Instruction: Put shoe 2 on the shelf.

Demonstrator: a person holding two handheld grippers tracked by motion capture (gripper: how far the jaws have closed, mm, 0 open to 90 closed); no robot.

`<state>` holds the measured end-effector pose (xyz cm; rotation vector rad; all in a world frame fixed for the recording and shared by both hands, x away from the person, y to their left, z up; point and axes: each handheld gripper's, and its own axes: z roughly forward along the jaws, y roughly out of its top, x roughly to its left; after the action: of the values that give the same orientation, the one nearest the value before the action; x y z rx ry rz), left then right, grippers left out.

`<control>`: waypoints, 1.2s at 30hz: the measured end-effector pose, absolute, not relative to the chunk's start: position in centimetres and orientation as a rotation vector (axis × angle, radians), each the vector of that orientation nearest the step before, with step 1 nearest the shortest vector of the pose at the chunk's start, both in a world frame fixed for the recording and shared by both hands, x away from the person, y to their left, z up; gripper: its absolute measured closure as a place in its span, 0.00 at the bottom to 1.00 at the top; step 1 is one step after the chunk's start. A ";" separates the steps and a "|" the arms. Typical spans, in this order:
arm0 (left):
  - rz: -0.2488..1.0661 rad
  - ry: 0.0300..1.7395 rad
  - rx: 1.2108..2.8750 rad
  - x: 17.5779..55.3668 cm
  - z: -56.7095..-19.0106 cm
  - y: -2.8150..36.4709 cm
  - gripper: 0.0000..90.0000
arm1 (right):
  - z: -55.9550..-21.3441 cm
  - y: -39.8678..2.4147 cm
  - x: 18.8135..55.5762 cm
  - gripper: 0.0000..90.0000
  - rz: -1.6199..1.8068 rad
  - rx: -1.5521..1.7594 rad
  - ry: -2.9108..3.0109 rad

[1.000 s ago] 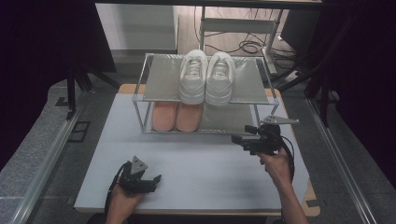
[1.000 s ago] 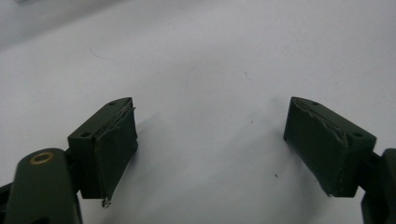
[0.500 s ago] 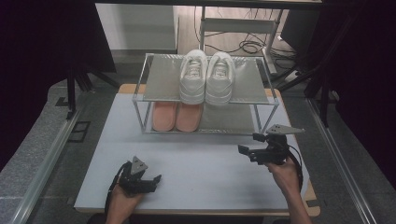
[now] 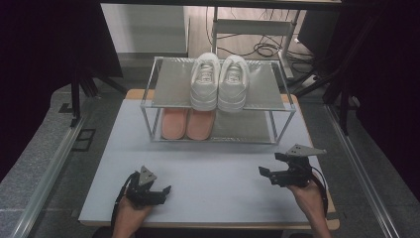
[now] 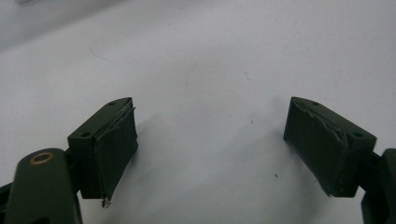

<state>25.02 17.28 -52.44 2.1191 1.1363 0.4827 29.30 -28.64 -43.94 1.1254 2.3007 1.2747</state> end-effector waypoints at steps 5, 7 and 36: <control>0.484 1.136 2.119 25.0 -52.4 17.3 0.19 | -45.2 -29.0 28.7 0.15 1.255 1.127 2.313; 0.484 1.136 2.119 25.0 -52.4 17.3 0.19 | -45.7 -29.1 28.5 0.15 1.247 1.132 2.312; 0.490 1.134 2.120 25.0 -52.4 17.2 0.19 | -52.1 -28.3 27.3 0.15 1.024 1.109 2.372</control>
<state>24.97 17.24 -52.43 2.1196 1.1345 0.4896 27.28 -28.33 -52.10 1.1095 2.3718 1.0240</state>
